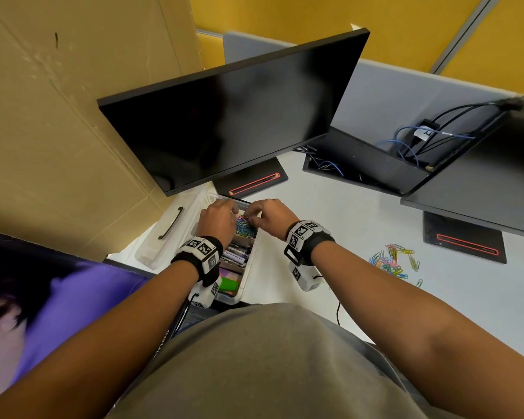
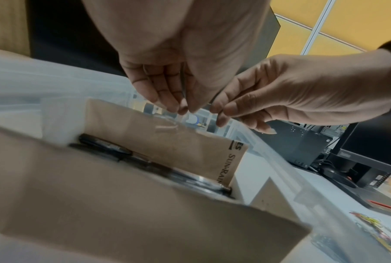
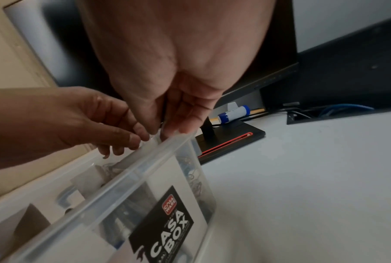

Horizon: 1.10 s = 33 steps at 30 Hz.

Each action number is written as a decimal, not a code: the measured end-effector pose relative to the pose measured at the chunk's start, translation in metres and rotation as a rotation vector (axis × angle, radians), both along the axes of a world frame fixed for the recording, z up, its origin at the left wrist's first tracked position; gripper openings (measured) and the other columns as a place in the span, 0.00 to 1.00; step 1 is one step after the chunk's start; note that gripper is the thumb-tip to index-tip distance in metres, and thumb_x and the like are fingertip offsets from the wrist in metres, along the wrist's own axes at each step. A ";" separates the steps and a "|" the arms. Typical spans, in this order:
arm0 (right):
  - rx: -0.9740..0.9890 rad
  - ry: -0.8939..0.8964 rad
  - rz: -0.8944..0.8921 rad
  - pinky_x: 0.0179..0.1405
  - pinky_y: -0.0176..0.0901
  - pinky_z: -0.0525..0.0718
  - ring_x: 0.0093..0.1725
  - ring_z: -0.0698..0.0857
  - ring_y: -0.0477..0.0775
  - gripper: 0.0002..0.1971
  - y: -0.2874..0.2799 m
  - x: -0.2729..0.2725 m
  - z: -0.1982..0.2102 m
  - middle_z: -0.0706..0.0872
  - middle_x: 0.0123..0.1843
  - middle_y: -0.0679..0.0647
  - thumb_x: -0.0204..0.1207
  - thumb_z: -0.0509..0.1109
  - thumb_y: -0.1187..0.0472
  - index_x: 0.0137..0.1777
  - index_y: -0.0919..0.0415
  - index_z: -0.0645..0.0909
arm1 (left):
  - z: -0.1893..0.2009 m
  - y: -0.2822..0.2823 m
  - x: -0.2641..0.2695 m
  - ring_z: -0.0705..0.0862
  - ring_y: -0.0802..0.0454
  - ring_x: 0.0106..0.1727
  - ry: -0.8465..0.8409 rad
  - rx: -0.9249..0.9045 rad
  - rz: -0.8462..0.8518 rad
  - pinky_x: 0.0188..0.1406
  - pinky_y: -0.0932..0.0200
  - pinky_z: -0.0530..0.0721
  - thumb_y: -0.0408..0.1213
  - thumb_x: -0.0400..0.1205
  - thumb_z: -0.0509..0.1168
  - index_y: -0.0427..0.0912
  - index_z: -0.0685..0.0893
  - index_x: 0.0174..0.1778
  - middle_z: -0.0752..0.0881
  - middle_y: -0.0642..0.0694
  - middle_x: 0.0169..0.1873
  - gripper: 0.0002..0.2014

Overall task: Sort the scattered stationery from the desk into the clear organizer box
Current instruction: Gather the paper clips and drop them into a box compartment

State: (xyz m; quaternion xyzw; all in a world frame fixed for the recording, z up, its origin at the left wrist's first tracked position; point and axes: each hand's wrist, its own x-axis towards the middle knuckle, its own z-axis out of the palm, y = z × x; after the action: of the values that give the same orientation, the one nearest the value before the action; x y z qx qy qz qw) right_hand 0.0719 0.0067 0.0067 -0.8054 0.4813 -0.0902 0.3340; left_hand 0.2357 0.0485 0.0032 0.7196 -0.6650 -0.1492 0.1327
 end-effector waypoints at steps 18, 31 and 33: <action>0.055 0.098 -0.437 0.56 0.51 0.83 0.52 0.84 0.56 0.13 0.041 -0.148 -0.040 0.83 0.55 0.55 0.79 0.64 0.64 0.60 0.55 0.84 | 0.009 -0.021 -0.129 0.83 0.44 0.49 0.083 0.041 -0.334 0.57 0.49 0.79 0.35 0.84 0.61 0.46 0.82 0.54 0.83 0.46 0.51 0.07; 0.117 0.372 -0.551 0.64 0.51 0.78 0.68 0.78 0.62 0.18 0.069 -0.268 -0.065 0.77 0.68 0.61 0.80 0.65 0.66 0.69 0.60 0.80 | -0.038 -0.018 -0.203 0.81 0.41 0.60 -0.107 0.406 -0.543 0.63 0.50 0.74 0.45 0.84 0.65 0.45 0.74 0.68 0.76 0.42 0.64 0.18; 0.106 0.401 -0.569 0.64 0.54 0.80 0.67 0.78 0.64 0.18 0.069 -0.280 -0.068 0.77 0.67 0.63 0.79 0.65 0.67 0.69 0.62 0.80 | -0.044 -0.017 -0.209 0.81 0.40 0.59 -0.134 0.447 -0.546 0.61 0.50 0.75 0.47 0.82 0.67 0.44 0.73 0.68 0.76 0.41 0.64 0.21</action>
State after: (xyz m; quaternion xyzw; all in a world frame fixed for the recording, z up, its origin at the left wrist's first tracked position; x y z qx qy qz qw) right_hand -0.2076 0.0758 -0.0614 -0.6224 0.7464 0.0052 0.2355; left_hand 0.0264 0.0318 -0.0408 0.5346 -0.7910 -0.2736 -0.1167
